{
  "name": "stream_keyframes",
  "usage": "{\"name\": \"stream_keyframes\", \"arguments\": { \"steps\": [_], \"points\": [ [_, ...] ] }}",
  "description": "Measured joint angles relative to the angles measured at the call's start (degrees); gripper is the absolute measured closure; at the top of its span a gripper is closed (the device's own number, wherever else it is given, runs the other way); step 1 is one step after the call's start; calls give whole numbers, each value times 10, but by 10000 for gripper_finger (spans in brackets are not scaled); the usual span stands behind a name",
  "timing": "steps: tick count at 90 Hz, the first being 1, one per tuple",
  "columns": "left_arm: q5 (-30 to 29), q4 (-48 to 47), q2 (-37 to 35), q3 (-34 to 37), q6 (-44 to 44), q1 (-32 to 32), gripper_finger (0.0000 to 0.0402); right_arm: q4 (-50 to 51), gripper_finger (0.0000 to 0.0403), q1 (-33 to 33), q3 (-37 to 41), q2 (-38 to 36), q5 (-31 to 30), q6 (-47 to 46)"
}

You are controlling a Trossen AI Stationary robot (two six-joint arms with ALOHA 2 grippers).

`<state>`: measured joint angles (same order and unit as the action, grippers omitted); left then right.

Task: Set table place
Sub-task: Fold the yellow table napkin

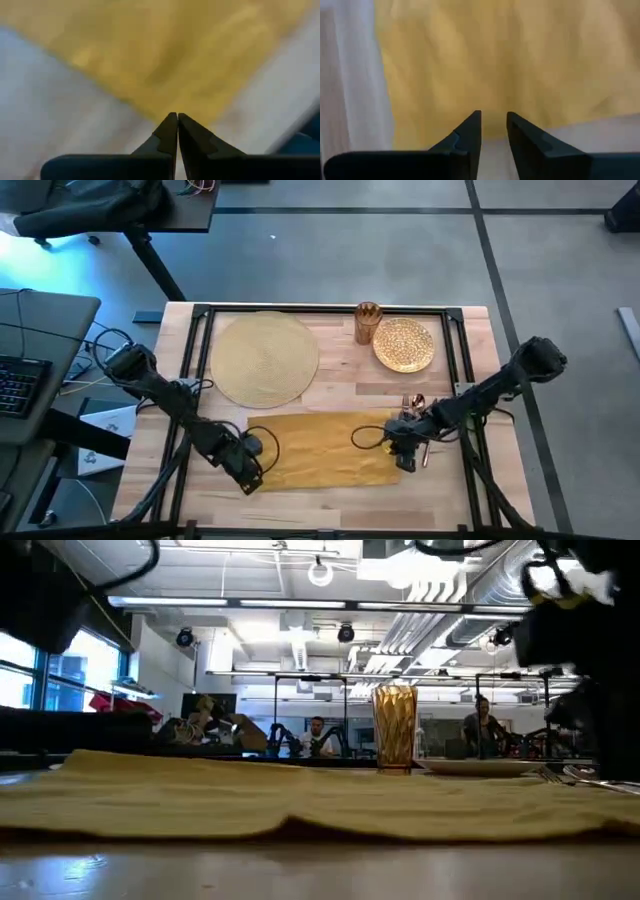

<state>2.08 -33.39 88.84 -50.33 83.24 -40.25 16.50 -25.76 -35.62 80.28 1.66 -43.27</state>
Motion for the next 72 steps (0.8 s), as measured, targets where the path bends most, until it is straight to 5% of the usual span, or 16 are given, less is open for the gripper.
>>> {"name": "stream_keyframes", "arguments": {
  "steps": [18, 33, 47, 72],
  "points": [
    [-50, -114, -18, -57, -16, 31, 401, 99, 276, 36, -94, -5, -7, 46],
    [-34, -152, -19, -55, -10, 80, 393, 170, 241, 77, -130, -5, -25, 58],
    [-9, -145, -19, -47, -64, 139, 356, 228, 213, 126, -110, -5, -25, 31],
    [2, -195, -19, -47, -135, 200, 298, 219, 214, 202, -55, -5, 2, 135]
  ]
}}
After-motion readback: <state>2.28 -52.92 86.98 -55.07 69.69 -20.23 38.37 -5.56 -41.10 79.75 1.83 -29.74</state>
